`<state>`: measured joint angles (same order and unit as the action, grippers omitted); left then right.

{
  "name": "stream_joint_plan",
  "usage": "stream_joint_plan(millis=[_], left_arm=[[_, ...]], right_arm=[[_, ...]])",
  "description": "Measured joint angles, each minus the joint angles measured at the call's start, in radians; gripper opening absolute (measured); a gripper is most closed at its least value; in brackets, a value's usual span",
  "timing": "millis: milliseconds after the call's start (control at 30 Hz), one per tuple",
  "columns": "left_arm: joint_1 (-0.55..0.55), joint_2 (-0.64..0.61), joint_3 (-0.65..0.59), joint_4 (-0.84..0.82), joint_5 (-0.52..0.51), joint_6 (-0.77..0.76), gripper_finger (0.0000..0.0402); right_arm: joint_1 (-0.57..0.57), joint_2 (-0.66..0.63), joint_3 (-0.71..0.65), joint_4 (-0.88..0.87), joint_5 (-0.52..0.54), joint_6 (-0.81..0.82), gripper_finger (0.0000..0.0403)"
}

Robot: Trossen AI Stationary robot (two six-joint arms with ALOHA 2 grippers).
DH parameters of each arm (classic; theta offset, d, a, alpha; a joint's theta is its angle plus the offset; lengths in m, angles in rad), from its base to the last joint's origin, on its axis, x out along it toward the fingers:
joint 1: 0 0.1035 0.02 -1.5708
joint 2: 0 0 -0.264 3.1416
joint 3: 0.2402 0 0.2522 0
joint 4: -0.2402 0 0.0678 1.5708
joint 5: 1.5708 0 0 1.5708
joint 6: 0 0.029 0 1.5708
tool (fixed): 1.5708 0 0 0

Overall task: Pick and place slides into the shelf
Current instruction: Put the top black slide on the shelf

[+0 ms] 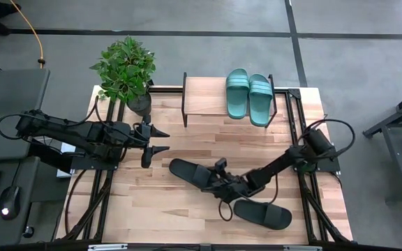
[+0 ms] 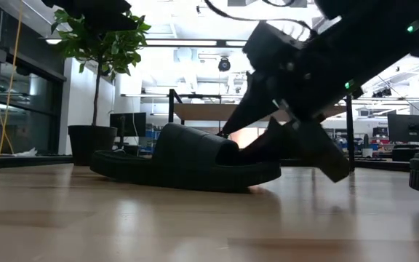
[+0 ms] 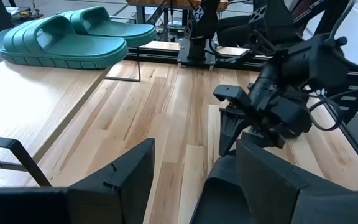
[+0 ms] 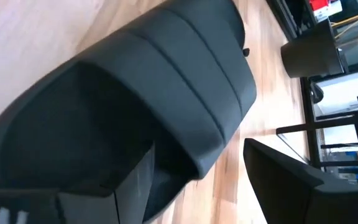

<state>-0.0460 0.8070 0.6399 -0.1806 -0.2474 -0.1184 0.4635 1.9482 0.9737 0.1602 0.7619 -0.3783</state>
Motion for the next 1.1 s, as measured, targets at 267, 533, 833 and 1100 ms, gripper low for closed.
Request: stream_joint_plan(millis=[267,533,833,1100], left_arm=[[0.000,0.000,0.000,0.000,0.000,0.001,0.0209],[0.000,0.000,0.000,0.000,0.000,0.001,0.0209],[0.000,0.000,0.000,0.000,0.000,0.001,0.0209],[0.000,0.000,0.000,0.000,0.000,0.001,0.0209]], right_arm=[[-0.022,0.003,0.000,0.061,-0.038,0.011,0.0238],[-0.021,0.003,0.000,0.080,-0.040,0.039,0.0226],[-0.022,0.003,0.000,0.085,-0.060,0.041,0.0138],[-0.027,0.003,0.000,0.088,-0.064,0.064,0.0038]])
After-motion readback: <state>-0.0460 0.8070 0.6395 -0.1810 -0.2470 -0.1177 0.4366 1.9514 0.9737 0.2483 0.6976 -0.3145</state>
